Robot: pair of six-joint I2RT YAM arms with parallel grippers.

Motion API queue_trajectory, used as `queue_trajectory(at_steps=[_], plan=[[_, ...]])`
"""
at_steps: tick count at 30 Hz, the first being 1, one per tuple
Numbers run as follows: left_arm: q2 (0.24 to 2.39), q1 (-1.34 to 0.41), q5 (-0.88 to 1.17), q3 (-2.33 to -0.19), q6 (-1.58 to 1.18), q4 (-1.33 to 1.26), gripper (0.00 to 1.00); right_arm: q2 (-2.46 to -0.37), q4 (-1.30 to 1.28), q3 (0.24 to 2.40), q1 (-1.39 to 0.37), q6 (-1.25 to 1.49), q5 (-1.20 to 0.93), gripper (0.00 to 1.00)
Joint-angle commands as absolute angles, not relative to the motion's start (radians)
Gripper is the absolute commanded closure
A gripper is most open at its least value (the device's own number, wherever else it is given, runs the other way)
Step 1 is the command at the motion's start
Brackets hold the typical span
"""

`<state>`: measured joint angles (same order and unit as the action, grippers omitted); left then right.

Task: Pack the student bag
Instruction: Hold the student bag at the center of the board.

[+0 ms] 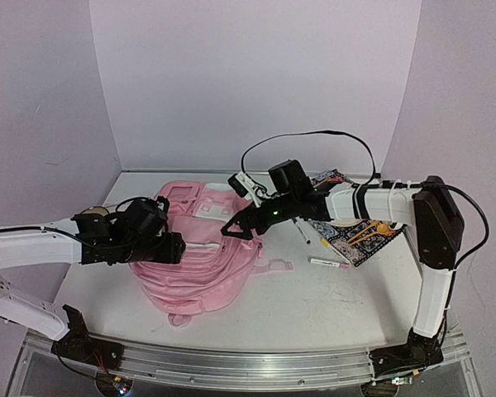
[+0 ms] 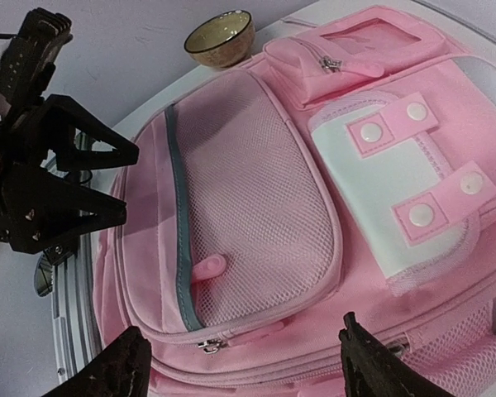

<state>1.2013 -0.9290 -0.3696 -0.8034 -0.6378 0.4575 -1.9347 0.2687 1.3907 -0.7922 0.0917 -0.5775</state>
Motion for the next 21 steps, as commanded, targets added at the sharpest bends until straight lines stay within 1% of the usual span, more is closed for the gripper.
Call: queue_trajectory(at_steps=[1, 10, 21], plan=[[1.226, -0.923, -0.352, -0.795, -0.660, 0.463, 0.33, -2.006, 0.261, 1.468, -0.805, 0.074, -0.665, 0.19], [1.247, -0.923, -0.316, -0.748, -0.689, 0.416, 0.33, -2.086, 0.261, 1.495, -0.825, 0.106, -0.711, 0.18], [1.289, -0.923, -0.281, -0.719, -0.712, 0.332, 0.34, -2.037, 0.249, 1.398, -0.864, 0.107, -0.791, 0.23]])
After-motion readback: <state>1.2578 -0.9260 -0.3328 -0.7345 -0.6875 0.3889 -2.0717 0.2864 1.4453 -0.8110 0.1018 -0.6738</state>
